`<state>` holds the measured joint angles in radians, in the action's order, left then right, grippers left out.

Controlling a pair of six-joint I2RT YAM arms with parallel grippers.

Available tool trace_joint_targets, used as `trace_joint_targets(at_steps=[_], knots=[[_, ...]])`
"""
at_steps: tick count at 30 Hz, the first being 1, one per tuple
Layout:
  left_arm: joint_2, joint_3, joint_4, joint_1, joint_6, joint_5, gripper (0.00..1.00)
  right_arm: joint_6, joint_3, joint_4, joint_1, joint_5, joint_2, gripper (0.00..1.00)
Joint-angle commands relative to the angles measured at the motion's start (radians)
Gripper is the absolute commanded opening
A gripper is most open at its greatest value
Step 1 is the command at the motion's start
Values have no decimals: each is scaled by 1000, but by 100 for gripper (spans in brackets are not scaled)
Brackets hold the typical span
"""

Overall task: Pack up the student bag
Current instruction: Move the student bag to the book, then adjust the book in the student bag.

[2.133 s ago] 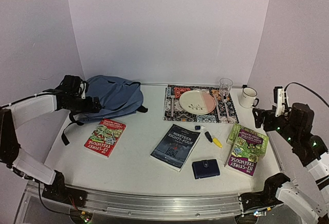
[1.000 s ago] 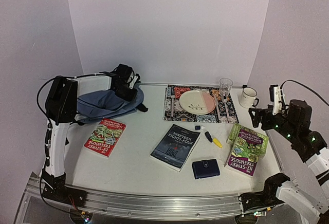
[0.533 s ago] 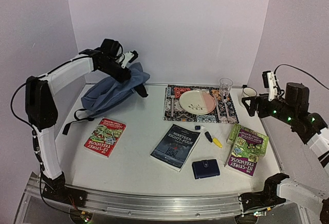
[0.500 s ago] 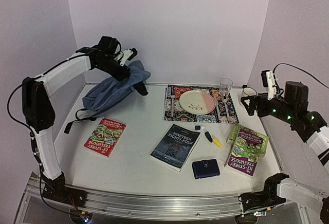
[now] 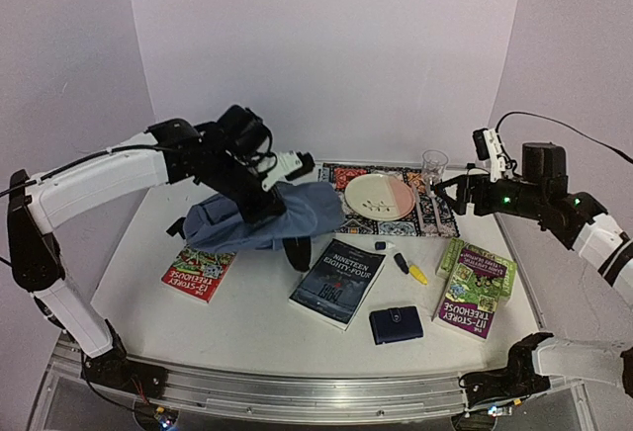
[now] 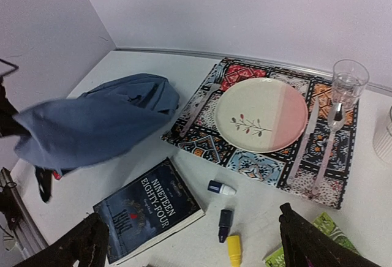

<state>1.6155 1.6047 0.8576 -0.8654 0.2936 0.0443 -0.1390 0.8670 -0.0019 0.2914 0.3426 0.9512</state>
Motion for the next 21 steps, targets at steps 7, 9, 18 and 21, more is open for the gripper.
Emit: trace_joint_targets(at_steps=[7,9,18,21], knots=[[-107,-283,-136,-234,-189,-158,13,-140,48,81,125,55,194,95],[-116,-319,-174,-271,-225,-128,30,-158,54,85,152,55,250,94],[-155,-408,-289,-278,-425,-232,82,-213,104,122,220,57,478,91],[-133,-398,-337,-221,-494,-264,89,-232,156,122,258,53,565,89]])
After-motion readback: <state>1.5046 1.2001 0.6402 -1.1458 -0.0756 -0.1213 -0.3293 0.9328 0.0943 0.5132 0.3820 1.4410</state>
